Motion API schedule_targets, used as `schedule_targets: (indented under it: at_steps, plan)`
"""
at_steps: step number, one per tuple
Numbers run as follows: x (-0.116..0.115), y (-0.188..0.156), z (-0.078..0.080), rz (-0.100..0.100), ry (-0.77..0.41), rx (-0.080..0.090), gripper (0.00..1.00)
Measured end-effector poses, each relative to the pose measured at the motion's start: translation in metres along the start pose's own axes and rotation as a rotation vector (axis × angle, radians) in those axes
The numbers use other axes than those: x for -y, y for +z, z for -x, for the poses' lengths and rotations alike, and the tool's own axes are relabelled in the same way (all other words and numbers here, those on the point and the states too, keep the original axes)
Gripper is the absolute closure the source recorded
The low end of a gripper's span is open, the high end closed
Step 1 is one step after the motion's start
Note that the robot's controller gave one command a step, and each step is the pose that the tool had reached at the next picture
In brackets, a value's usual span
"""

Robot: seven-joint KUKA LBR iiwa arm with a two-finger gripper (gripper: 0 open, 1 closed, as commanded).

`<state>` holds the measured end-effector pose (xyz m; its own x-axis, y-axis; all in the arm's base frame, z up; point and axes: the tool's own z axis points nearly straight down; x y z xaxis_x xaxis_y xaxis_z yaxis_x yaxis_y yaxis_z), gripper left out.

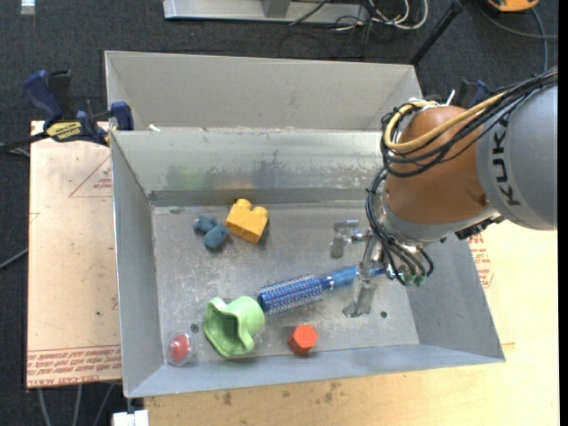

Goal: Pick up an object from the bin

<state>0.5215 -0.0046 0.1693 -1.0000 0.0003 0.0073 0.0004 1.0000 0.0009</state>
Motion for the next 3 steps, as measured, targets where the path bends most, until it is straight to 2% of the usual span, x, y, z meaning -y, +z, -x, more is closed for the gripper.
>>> schedule_targets:
  at_steps: [1,2,3]
  plan:
    - [0.026,0.103,0.05,0.001,0.045,0.005,0.0]
    - [0.025,0.099,0.051,0.0,0.043,0.009,1.0]
    - [-0.032,-0.067,0.054,0.002,0.047,0.017,1.0]
